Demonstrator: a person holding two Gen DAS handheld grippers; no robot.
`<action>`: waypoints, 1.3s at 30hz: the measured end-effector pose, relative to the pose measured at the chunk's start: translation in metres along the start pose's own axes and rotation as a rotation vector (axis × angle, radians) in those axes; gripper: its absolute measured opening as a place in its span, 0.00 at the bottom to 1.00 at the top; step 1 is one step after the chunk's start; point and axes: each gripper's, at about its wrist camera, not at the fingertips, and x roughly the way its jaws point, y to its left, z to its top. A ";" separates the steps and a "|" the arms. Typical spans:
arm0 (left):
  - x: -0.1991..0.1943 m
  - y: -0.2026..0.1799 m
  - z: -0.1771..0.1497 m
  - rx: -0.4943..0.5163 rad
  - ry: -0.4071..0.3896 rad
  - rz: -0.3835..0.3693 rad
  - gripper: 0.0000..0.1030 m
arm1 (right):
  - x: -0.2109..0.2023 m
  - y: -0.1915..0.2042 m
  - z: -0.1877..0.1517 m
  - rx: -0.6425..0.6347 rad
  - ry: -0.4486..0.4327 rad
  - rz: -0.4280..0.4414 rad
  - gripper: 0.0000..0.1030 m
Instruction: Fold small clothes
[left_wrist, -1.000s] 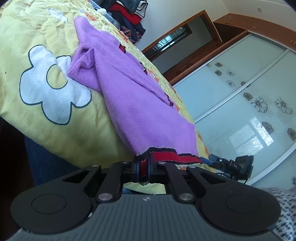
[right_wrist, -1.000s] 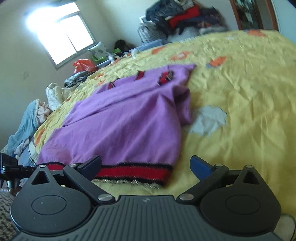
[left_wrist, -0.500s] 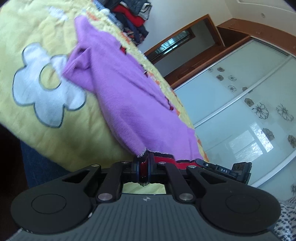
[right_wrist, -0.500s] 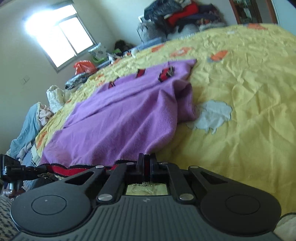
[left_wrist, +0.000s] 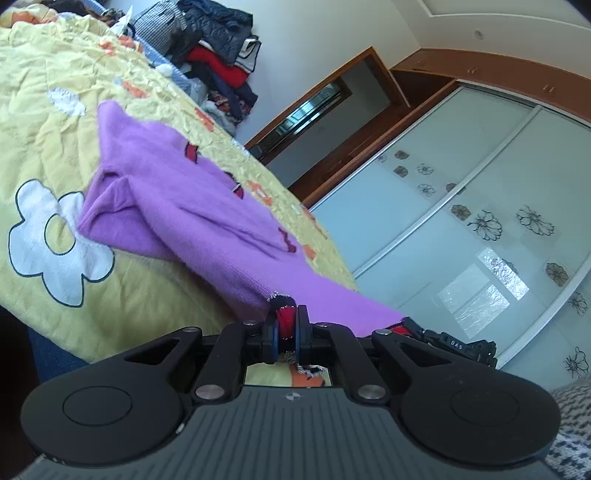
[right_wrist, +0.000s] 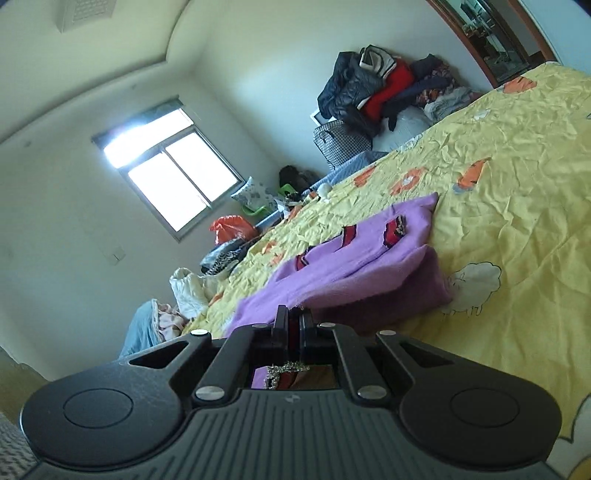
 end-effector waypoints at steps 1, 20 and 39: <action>-0.002 -0.002 0.000 -0.001 0.000 -0.005 0.06 | -0.003 -0.002 0.000 0.015 -0.004 -0.004 0.05; -0.061 -0.009 0.014 -0.143 -0.202 -0.123 0.06 | -0.027 -0.002 0.011 0.253 -0.137 0.121 0.05; 0.095 0.137 0.175 -0.333 -0.096 0.129 0.06 | 0.219 -0.135 0.105 0.412 0.083 -0.075 0.05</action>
